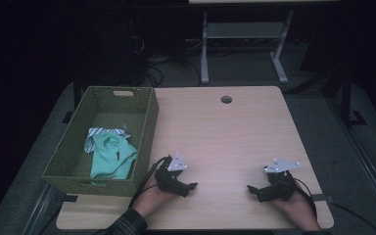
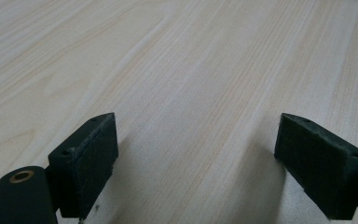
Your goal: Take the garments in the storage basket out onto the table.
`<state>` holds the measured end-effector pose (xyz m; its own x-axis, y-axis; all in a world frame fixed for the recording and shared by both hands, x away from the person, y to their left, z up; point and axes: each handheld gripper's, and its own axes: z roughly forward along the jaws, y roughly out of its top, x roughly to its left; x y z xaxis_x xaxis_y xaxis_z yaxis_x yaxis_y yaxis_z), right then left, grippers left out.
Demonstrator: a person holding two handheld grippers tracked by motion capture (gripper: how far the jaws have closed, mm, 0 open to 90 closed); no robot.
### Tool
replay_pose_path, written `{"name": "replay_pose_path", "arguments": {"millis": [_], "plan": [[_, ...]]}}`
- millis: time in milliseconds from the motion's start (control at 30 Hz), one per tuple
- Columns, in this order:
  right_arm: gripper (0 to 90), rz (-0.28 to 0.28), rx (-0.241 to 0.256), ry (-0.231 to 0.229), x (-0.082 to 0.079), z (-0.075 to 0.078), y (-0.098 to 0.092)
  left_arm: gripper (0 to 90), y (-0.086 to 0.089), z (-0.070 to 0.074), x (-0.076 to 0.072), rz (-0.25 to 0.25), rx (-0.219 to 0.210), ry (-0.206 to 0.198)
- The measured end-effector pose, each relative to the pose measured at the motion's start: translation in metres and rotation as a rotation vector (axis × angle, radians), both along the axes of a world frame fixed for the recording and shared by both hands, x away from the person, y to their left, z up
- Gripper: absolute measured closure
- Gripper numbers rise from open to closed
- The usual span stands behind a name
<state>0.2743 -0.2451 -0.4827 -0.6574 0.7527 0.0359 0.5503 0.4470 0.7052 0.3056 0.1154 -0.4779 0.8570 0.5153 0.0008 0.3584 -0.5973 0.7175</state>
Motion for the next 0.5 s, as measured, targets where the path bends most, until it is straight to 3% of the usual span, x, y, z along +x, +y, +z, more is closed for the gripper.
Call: {"name": "replay_pose_path", "arguments": {"millis": [167, 500], "plan": [[2.6, -0.001, 0.0, 0.0, 0.0, 0.0, 0.0, 12.4, -0.0004, 0.0001, 0.0011, -0.005, 0.001, 0.003], [2.6, 0.001, 0.002, 0.004, 0.0009, 0.0, 0.0007, 13.0, -0.0012, 0.0049, 0.0036, -0.004, 0.044, 0.028]]}}
